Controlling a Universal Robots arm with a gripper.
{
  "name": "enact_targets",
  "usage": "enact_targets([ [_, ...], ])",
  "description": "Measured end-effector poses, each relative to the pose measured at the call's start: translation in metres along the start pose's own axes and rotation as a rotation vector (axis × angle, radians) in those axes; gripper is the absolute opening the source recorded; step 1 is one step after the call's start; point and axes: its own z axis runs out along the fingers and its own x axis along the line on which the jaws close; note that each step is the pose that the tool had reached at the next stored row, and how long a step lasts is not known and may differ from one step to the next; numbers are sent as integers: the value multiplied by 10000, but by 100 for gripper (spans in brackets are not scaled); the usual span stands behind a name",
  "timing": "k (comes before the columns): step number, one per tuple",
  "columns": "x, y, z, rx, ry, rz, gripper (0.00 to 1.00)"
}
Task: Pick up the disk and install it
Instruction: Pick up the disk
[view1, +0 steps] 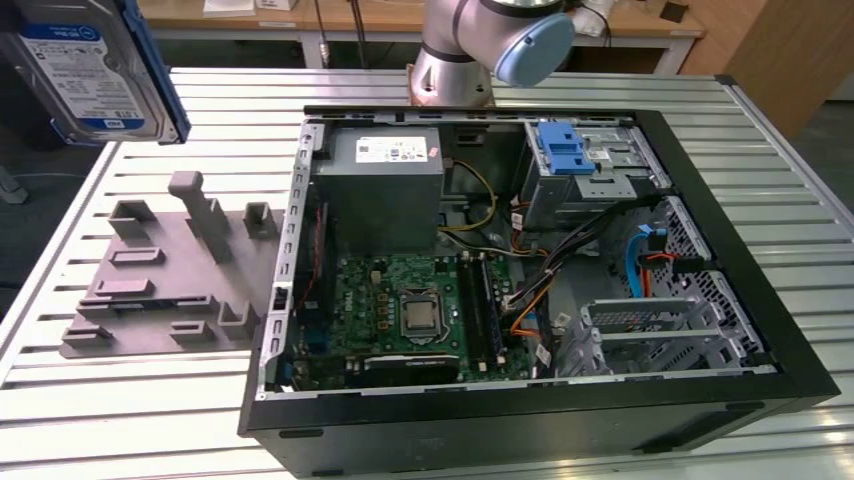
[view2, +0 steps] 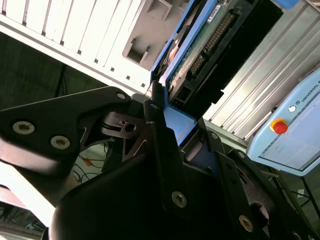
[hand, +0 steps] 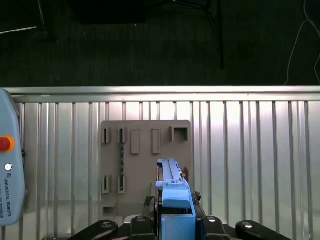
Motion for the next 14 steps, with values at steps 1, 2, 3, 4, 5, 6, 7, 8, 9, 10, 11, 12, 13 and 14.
enact_targets([
  [1,4,-4,-1,0,0,-1,36],
  [2,10,-8,-2,0,-1,-2,36],
  [3,20,-10,-3,0,-2,0,36],
  [4,34,-13,-3,-1,-3,0,36],
  [5,49,-16,-4,-1,-5,1,36],
  [6,66,-19,-3,0,-7,0,36],
  [7,81,-20,-4,-1,-7,0,36],
  [8,95,-20,-4,0,-7,-1,36],
  [9,106,-20,-3,0,-7,0,36],
  [10,115,-21,-2,1,-7,-1,36],
  [11,127,-21,-1,1,-7,0,36],
  [12,143,-22,0,1,-7,0,36],
  [13,159,-22,0,1,-7,0,36],
  [14,173,-22,1,2,-7,-3,36],
])
